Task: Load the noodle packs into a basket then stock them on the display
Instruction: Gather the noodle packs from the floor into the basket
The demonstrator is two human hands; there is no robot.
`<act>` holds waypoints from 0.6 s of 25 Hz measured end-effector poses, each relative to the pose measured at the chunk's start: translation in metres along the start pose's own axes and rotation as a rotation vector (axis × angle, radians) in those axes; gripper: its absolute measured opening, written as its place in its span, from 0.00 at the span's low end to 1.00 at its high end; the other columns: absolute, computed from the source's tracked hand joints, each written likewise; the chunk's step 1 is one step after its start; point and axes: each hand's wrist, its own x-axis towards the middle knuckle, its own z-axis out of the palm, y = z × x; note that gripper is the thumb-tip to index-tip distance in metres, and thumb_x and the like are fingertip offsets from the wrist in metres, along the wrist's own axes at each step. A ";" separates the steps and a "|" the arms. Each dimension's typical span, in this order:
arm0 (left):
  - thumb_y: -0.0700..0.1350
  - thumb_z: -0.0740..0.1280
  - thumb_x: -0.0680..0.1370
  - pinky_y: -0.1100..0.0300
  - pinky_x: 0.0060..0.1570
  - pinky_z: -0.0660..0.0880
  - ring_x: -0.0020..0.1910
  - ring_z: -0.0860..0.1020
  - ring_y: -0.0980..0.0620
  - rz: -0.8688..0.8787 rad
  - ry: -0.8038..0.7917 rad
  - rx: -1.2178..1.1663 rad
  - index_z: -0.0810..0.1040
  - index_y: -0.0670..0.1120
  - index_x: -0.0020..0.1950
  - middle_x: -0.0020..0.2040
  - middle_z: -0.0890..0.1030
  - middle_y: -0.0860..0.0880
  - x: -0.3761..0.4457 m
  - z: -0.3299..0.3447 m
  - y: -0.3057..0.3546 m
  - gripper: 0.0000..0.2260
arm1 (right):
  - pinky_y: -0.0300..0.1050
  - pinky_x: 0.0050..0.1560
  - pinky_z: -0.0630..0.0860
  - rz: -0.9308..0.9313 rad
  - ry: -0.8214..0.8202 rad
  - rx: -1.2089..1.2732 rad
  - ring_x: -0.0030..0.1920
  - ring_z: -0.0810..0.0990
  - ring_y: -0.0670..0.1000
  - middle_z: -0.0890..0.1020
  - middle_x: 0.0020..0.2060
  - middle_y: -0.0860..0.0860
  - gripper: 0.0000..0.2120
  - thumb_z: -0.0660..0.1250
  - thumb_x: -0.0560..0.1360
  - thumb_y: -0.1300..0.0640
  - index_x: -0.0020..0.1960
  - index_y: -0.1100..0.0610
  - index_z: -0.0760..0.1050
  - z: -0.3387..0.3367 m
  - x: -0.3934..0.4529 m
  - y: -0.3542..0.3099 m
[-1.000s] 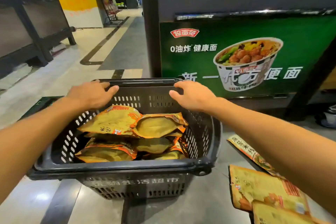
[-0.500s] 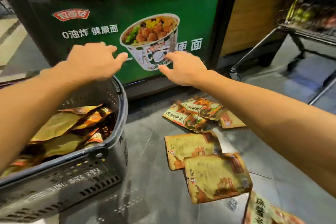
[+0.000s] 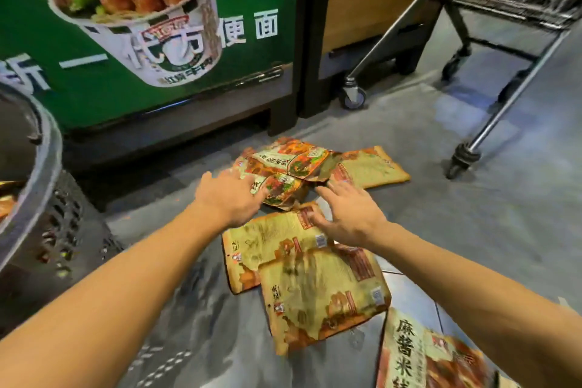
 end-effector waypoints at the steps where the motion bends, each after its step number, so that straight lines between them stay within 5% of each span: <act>1: 0.64 0.46 0.83 0.43 0.71 0.65 0.74 0.68 0.43 0.012 -0.042 -0.022 0.67 0.50 0.76 0.76 0.69 0.44 0.009 0.021 0.006 0.28 | 0.56 0.76 0.59 -0.008 -0.039 -0.008 0.78 0.62 0.56 0.67 0.77 0.54 0.48 0.37 0.67 0.28 0.78 0.51 0.61 0.019 -0.004 0.008; 5: 0.63 0.44 0.84 0.42 0.76 0.59 0.80 0.57 0.45 0.105 -0.205 -0.101 0.54 0.50 0.83 0.82 0.58 0.44 0.039 0.091 0.026 0.30 | 0.56 0.79 0.50 -0.055 -0.203 -0.029 0.80 0.57 0.55 0.61 0.79 0.54 0.42 0.52 0.76 0.27 0.82 0.50 0.52 0.081 -0.018 0.028; 11: 0.66 0.49 0.82 0.40 0.78 0.52 0.82 0.47 0.46 0.119 -0.358 -0.221 0.41 0.50 0.83 0.84 0.46 0.46 0.077 0.158 0.039 0.36 | 0.63 0.79 0.37 -0.063 -0.391 -0.072 0.82 0.42 0.59 0.35 0.81 0.55 0.59 0.58 0.66 0.18 0.81 0.48 0.34 0.141 -0.016 0.038; 15: 0.68 0.62 0.78 0.44 0.75 0.58 0.79 0.55 0.42 0.061 -0.269 -0.305 0.46 0.47 0.83 0.81 0.57 0.43 0.087 0.160 0.041 0.44 | 0.66 0.79 0.44 -0.079 -0.350 -0.087 0.80 0.53 0.63 0.42 0.81 0.56 0.61 0.64 0.62 0.19 0.81 0.49 0.41 0.139 -0.011 0.039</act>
